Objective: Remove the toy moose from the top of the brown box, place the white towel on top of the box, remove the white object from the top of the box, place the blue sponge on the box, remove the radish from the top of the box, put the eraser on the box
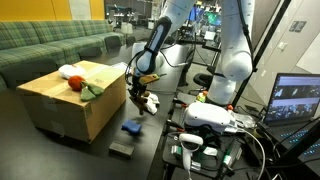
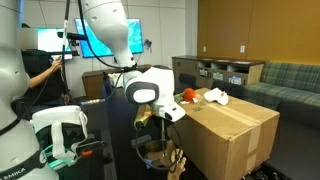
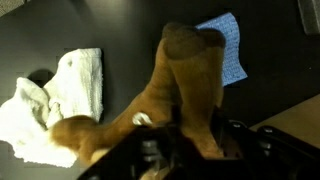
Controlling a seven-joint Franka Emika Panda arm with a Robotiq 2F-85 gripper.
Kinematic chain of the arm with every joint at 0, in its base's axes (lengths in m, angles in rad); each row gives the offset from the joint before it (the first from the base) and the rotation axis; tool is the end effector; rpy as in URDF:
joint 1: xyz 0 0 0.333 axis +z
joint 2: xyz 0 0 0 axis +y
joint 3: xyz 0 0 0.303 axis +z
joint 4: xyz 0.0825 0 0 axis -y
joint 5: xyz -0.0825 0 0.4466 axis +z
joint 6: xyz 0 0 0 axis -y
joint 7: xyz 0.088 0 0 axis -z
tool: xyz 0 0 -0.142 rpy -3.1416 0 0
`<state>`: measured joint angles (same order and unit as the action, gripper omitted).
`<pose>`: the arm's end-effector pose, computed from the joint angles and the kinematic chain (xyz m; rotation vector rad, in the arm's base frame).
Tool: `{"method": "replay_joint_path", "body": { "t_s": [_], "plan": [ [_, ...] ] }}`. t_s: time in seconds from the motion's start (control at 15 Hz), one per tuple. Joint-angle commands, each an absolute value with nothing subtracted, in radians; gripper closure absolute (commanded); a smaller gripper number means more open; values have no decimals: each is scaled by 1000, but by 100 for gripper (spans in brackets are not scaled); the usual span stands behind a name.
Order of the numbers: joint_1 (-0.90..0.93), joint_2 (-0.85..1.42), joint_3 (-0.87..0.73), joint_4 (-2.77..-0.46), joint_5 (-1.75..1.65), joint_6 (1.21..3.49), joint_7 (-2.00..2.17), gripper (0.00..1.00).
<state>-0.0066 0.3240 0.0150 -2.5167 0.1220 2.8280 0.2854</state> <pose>0.4718 0.0001 0.0487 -3.0421 0.6073 0.0293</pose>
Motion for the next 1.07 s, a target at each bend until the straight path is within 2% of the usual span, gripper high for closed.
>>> {"method": "replay_joint_path", "body": {
  "t_s": [0.0,0.33,1.0],
  "plan": [
    [-13,345,8,-2507,154,2858,246,34],
    [-19,373,-65,-2493,116,2855,248,0],
    [-110,493,-168,-2448,21,2878,72,0]
  ]
}}
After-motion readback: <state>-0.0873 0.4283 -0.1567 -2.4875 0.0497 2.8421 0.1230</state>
